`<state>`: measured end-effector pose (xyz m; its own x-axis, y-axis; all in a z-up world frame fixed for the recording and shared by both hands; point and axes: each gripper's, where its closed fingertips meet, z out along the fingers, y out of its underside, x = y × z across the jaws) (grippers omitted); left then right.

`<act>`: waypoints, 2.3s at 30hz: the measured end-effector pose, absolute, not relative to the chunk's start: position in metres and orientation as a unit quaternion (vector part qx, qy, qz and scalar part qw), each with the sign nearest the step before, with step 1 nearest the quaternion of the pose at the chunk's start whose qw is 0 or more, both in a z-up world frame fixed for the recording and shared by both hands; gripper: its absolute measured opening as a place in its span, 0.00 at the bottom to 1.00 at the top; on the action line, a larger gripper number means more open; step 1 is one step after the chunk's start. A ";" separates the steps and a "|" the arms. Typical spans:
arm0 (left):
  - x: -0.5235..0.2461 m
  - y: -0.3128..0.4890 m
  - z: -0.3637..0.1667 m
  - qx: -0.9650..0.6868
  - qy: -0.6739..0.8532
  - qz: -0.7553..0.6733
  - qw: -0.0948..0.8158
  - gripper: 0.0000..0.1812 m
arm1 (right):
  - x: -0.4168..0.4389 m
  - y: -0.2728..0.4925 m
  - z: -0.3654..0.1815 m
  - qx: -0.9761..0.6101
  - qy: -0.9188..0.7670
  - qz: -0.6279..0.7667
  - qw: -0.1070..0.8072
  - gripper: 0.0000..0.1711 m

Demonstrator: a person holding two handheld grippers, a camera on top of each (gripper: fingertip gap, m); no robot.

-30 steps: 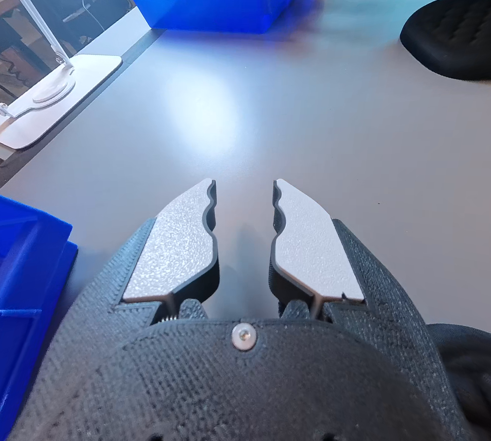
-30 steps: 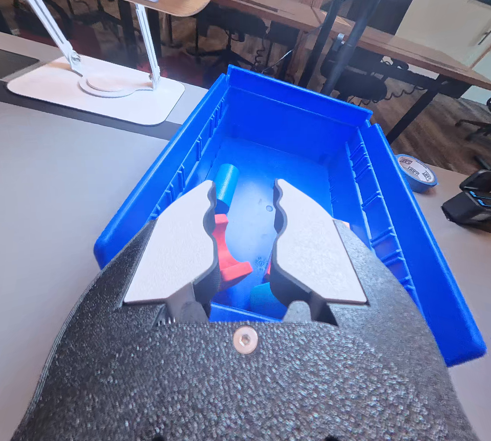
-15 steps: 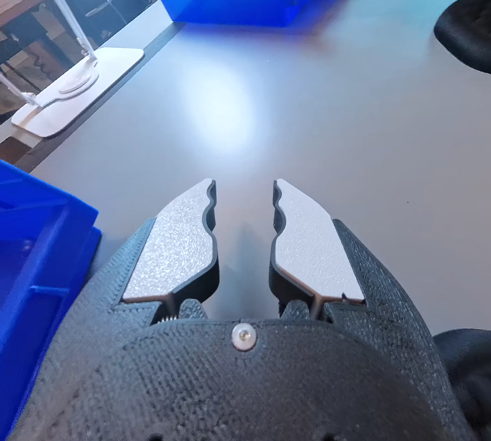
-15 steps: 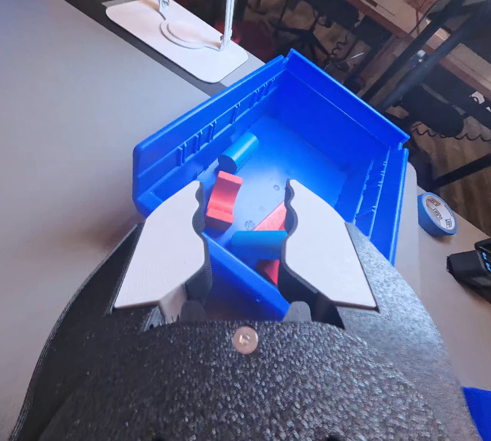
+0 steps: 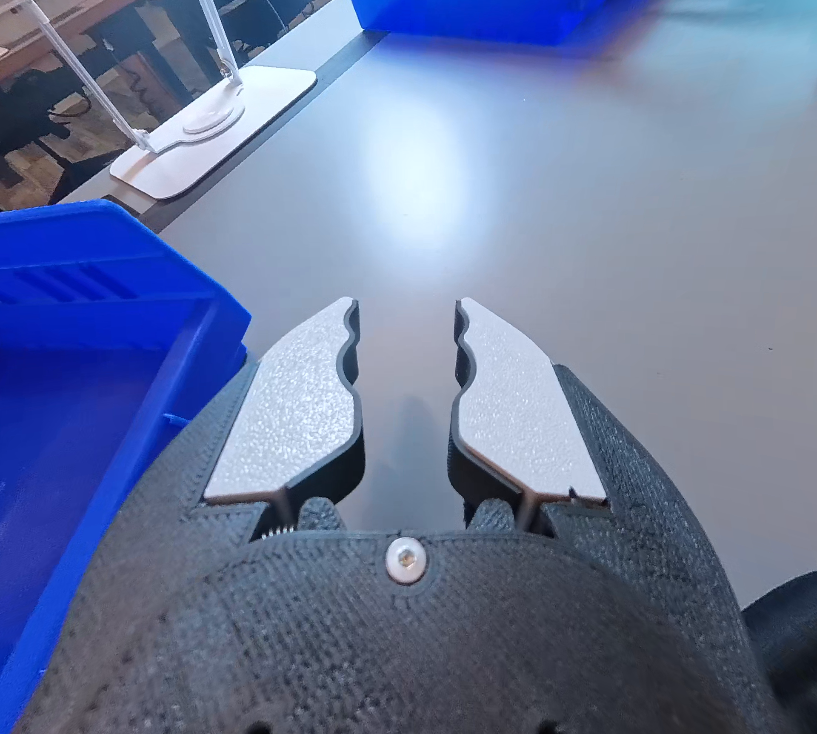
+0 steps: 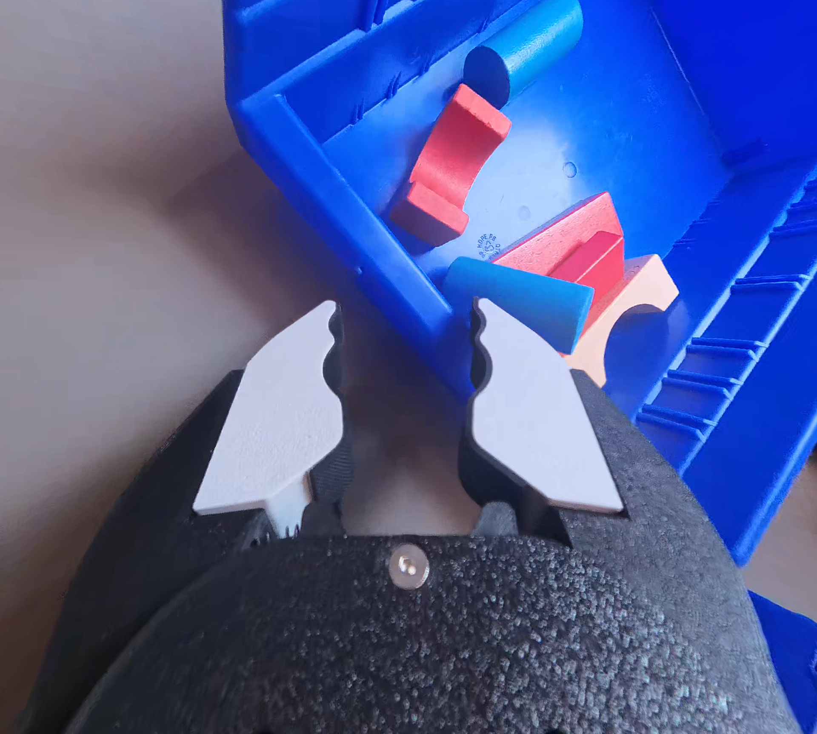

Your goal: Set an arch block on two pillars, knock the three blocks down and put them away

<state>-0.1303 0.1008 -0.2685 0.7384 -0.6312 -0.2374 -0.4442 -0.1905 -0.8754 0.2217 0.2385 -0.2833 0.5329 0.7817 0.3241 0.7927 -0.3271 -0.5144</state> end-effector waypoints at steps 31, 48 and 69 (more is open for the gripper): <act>-0.277 0.138 -0.297 -0.815 0.371 0.230 0.381 0.21 | 0.086 0.135 -0.301 -0.601 -0.736 -0.095 0.298 0.17; -0.135 0.125 -0.266 -0.651 0.481 0.143 0.570 0.21 | 0.097 0.144 -0.178 -0.675 -0.509 0.053 0.532 0.41; 0.010 0.055 -0.259 -0.749 0.414 -0.252 0.453 0.41 | 0.159 0.165 -0.219 -0.830 -0.261 0.090 0.485 0.03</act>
<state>0.0101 0.0550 -0.2586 0.5311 -0.8473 0.0023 -0.3914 -0.2477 -0.8862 0.1590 0.1648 -0.2187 0.8476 0.5205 0.1031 0.3448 -0.3926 -0.8526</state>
